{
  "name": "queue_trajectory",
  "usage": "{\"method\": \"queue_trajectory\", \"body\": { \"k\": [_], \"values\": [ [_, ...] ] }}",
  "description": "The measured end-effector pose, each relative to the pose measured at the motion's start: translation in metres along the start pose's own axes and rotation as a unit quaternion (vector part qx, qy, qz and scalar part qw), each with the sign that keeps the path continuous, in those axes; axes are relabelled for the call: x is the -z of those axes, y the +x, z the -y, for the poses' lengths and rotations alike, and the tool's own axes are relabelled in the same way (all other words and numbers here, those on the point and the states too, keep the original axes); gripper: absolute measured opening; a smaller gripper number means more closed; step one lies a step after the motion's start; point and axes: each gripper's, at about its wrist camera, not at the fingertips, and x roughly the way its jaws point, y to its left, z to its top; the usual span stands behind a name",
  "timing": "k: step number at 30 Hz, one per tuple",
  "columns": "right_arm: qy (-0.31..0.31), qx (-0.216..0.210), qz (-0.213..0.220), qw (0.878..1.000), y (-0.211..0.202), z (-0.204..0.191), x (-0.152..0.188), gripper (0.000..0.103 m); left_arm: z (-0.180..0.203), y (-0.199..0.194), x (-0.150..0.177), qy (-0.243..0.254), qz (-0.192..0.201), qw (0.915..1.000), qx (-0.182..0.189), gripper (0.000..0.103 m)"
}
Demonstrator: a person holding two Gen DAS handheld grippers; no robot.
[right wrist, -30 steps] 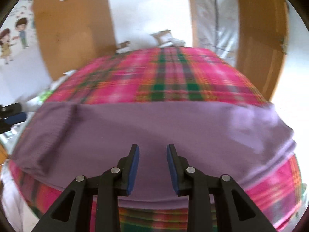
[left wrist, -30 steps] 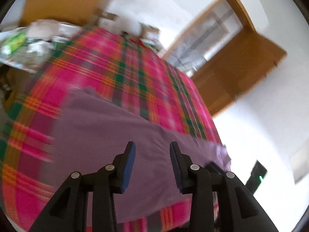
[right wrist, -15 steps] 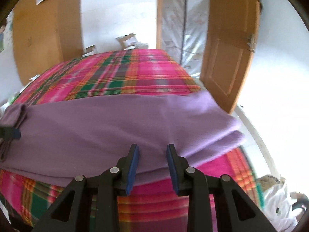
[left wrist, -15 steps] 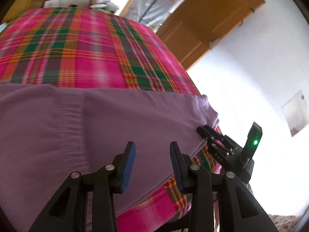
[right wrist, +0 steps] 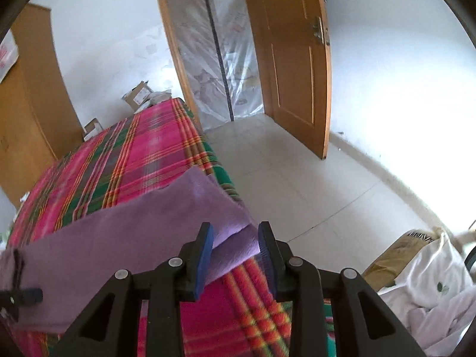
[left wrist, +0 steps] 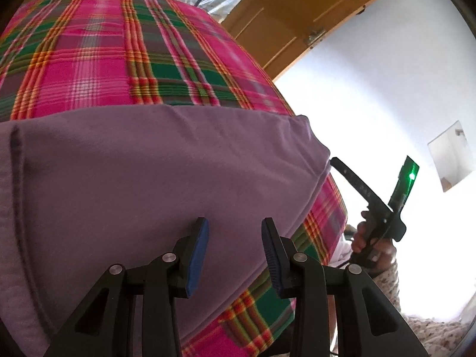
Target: Fold clothes
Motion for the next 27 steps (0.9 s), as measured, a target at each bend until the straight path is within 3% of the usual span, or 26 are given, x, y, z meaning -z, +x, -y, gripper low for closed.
{"method": "queue_trajectory", "body": {
  "k": [9,11,18,24,27],
  "values": [
    [0.010,-0.034,-0.010,0.999,0.016,-0.001,-0.008,0.029,0.002,0.007,-0.006,-0.007,0.000,0.9999,0.011,0.039],
    [0.012,-0.037,-0.007,0.999,0.016,0.000,-0.009,0.005,0.003,0.008,-0.008,-0.008,0.001,0.9999,0.012,0.039],
    [0.031,-0.051,0.013,0.998,-0.005,0.013,-0.020,0.005,0.007,0.009,-0.011,-0.007,-0.004,0.9999,0.011,0.040],
    [0.040,-0.027,-0.032,0.998,0.018,0.017,-0.014,0.005,0.014,0.015,-0.010,0.001,-0.019,0.9997,0.017,0.040],
    [0.046,-0.016,-0.034,0.998,0.023,0.020,-0.012,0.009,0.016,0.017,-0.009,0.003,-0.023,0.9995,0.020,0.040]
  ]
}}
